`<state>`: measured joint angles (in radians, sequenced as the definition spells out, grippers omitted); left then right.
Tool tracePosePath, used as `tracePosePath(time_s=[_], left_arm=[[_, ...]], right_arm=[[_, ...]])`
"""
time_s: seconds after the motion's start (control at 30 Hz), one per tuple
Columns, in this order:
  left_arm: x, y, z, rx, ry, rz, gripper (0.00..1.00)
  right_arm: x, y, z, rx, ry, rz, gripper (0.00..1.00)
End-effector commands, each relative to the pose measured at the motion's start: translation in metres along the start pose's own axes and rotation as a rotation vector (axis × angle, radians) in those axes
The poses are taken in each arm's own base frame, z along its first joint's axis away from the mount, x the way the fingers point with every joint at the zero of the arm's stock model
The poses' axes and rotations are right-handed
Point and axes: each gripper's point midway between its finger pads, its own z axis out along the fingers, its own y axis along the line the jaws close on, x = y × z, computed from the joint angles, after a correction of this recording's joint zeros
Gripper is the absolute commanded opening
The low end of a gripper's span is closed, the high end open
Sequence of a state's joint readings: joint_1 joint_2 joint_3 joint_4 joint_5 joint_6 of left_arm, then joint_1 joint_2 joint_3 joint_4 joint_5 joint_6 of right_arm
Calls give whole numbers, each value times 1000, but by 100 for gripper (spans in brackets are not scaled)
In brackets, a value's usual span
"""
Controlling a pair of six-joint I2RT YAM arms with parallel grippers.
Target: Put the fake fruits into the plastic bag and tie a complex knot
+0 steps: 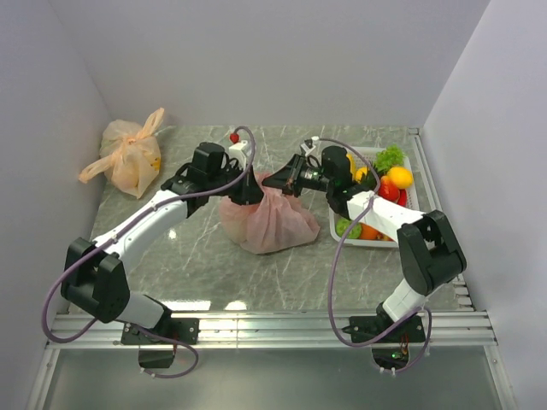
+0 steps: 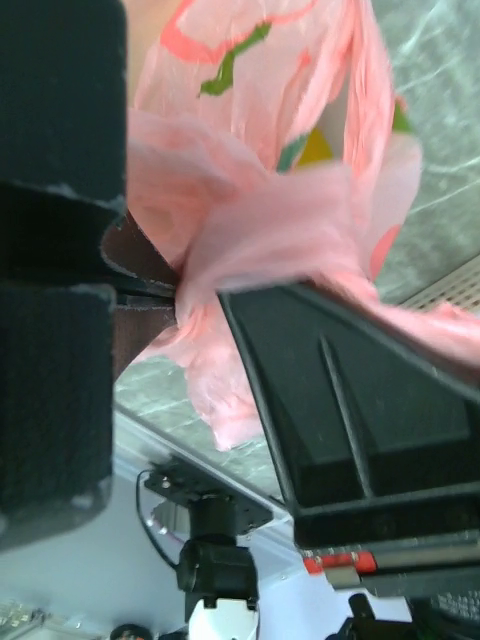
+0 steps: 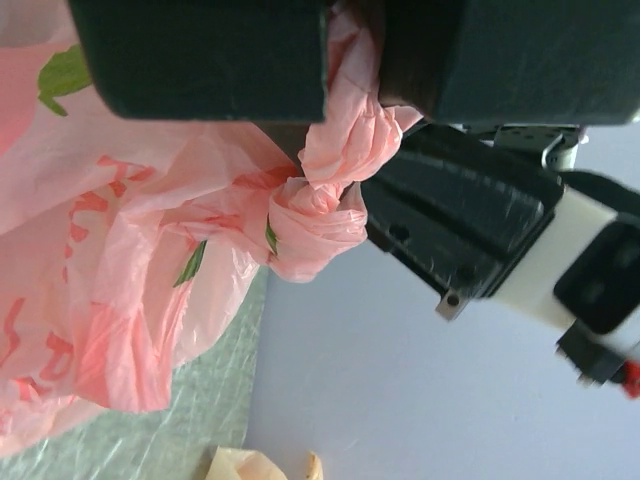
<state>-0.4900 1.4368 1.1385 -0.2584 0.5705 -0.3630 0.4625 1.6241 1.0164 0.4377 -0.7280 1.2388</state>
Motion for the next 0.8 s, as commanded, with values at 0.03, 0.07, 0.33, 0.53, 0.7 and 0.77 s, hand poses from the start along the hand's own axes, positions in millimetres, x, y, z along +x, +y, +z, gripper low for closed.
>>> tracePosePath(time_s=[0.03,0.07,0.33,0.53,0.7,0.77], left_arm=[[47,-22,7,50,161,-129,0],[50,-18,14,33,160,-159,0],[15,30,55,-3,-40,-279,0],[-33,31,66,103,-238,-413,0],[-48,34,62,155,-371,-510,0],[-51,33,59,196,-399,-504,0]], right_arm=[[-14,30,4,-99,-70,-11,0],[-15,29,4,-94,-74,-11,0],[0,23,-2,-96,-45,-23,0],[3,12,-4,-53,-29,-76,0],[15,13,4,-81,80,-167,0],[22,-7,10,-20,160,-214,0]])
